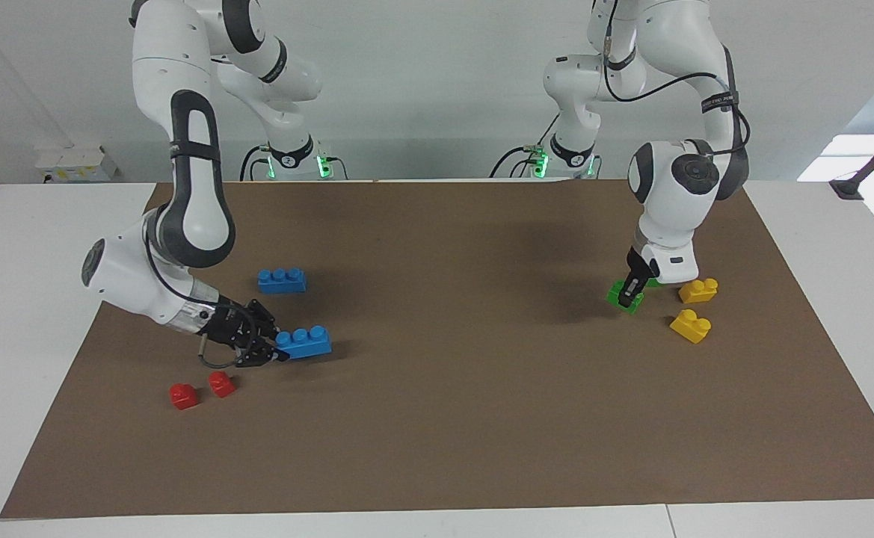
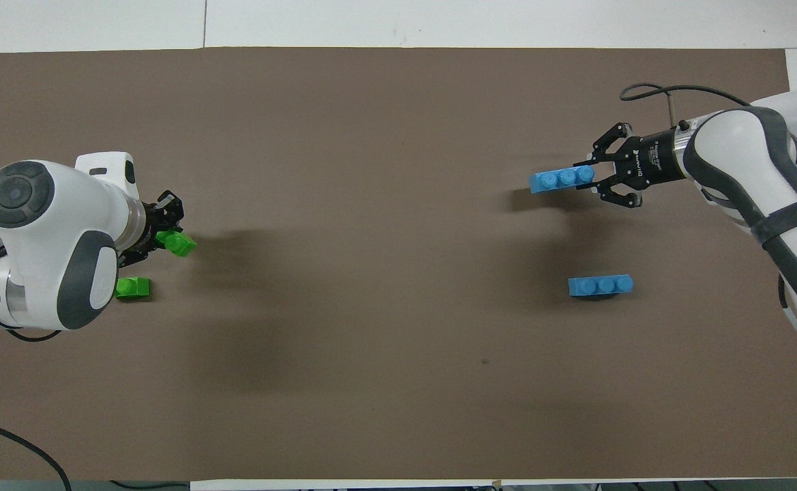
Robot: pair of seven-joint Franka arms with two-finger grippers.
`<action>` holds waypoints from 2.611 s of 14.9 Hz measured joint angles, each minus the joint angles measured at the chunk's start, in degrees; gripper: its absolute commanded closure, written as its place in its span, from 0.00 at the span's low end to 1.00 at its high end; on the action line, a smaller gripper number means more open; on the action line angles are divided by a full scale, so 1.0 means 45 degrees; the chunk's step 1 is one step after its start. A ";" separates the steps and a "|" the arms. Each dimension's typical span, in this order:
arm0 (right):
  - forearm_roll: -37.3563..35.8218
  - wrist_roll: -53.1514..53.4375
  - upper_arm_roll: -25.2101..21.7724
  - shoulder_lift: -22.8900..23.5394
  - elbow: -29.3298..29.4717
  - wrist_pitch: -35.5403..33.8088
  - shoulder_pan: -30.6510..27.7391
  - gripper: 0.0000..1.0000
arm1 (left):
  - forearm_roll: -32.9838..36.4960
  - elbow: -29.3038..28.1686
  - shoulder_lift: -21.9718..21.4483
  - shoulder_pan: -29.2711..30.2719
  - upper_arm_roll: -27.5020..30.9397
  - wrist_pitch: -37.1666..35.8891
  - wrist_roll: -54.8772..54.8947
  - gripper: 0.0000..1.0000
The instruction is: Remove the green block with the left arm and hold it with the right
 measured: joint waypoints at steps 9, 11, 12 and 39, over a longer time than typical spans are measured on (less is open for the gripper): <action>-0.0350 -0.0549 -0.0005 0.0280 -0.0559 -0.0005 -0.0720 1.00 | -0.0641 -0.0138 0.0954 0.0762 -0.0039 0.1335 -0.0339 1.00; -0.0350 -0.0557 -0.0005 0.0279 -0.0599 -0.0005 -0.0772 1.00 | -0.0642 -0.0138 0.0992 0.0766 -0.0034 0.1435 -0.0352 1.00; -0.0350 -0.0557 -0.0005 0.0279 -0.0628 -0.0005 -0.0784 1.00 | -0.0642 -0.0137 0.0996 0.0766 -0.0039 0.1463 -0.0355 1.00; -0.0351 -0.0553 0.0125 -0.1033 -0.0448 -0.0142 -0.0305 0.03 | -0.0645 0.4578 -0.1966 0.1277 -0.0192 -0.7230 0.8826 0.00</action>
